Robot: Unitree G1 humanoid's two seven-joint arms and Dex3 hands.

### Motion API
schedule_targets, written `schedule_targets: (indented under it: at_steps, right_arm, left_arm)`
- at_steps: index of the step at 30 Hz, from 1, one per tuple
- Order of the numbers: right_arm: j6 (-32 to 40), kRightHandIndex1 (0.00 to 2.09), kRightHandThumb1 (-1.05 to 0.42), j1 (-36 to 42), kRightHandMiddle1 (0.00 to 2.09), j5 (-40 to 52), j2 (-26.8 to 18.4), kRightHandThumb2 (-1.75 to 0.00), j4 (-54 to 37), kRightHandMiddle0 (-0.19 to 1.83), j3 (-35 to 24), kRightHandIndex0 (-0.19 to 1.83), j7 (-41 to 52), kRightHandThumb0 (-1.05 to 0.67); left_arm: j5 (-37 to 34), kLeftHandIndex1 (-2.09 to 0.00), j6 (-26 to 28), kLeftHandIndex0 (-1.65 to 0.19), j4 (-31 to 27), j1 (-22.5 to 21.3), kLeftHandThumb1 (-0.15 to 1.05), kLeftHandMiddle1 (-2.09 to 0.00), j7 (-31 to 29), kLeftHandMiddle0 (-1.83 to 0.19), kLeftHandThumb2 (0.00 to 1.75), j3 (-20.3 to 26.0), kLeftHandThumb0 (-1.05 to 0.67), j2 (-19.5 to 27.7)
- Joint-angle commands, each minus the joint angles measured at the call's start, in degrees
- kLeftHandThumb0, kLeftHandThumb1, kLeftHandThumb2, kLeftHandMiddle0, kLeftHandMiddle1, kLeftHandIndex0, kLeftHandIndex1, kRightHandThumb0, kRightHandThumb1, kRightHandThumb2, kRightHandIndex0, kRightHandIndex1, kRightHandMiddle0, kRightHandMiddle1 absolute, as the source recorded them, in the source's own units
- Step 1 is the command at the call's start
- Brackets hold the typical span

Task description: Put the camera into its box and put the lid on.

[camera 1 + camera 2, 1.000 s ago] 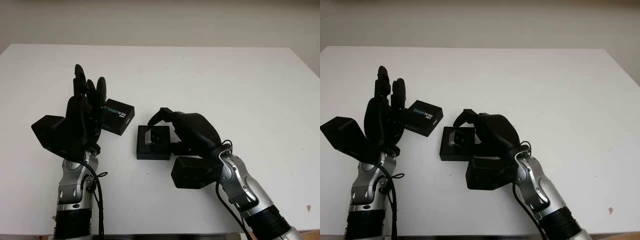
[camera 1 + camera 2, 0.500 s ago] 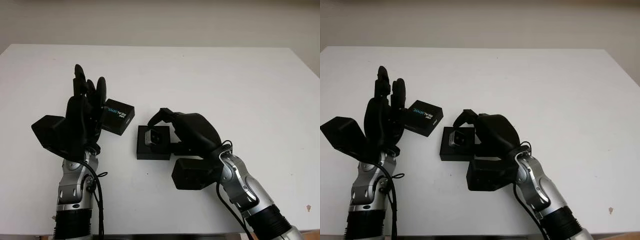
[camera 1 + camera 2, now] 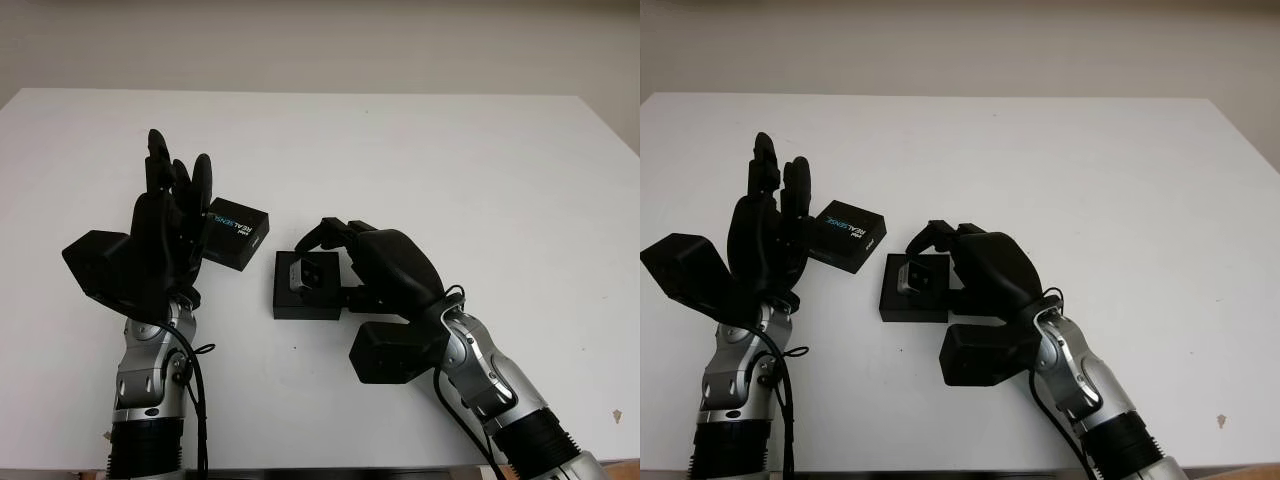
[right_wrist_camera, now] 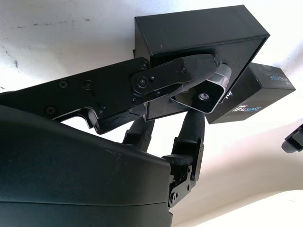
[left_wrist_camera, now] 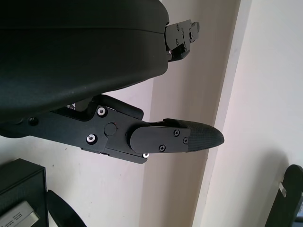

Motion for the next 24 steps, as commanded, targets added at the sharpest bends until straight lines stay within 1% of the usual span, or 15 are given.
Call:
schedule_targets:
  at_steps: [1, 9, 12, 16, 24]
  right_arm:
    - [-1.2, 1.06, -0.97, 0.4, 2.09, 0.6, 0.1, -0.06, 1.3, 0.59, 0.1, 0.29, -0.6, -0.36]
    - [-5.0, 1.15, -0.97, -0.6, 2.09, 0.9, 0.7, -0.05, 4.1, 0.66, -0.4, 0.37, -5.1, -0.33]
    - [-6.4, 1.2, -0.97, -1.4, 2.09, 0.5, 0.7, -0.06, 5.4, 0.65, -0.6, 0.38, -7.1, -0.34]
    - [-7.4, 1.33, -0.97, -3.2, 2.09, 1.2, 0.8, -0.05, 6.8, 0.65, -1.6, 0.33, -8.8, -0.35]
    - [-10.3, 1.45, -0.98, -6.9, 2.09, 2.7, 1.1, -0.05, 10.6, 0.66, -3.4, 0.29, -12.4, -0.34]
  left_arm:
    - [-0.2, -0.02, -0.2, 0.19, -0.9, 0.0, 1.05, -0.02, 0.1, 0.19, 0.31, 0.0, -0.65, -0.1]
    - [0.0, 0.0, -0.1, 0.19, -0.9, 0.1, 1.05, 0.0, -0.2, 0.19, 0.33, -0.3, -0.63, 0.2]
    - [-0.5, 0.0, -0.2, 0.19, -0.7, 0.0, 1.05, 0.0, -0.4, 0.19, 0.33, -0.1, -0.63, 0.0]
    - [-0.5, 0.0, -0.3, 0.19, -0.5, -0.2, 1.05, 0.0, -0.1, 0.19, 0.31, -0.1, -0.64, -0.1]
    - [-0.6, 0.0, -0.3, 0.19, -0.4, -0.4, 1.05, 0.0, 0.0, 0.19, 0.31, -0.3, -0.64, -0.2]
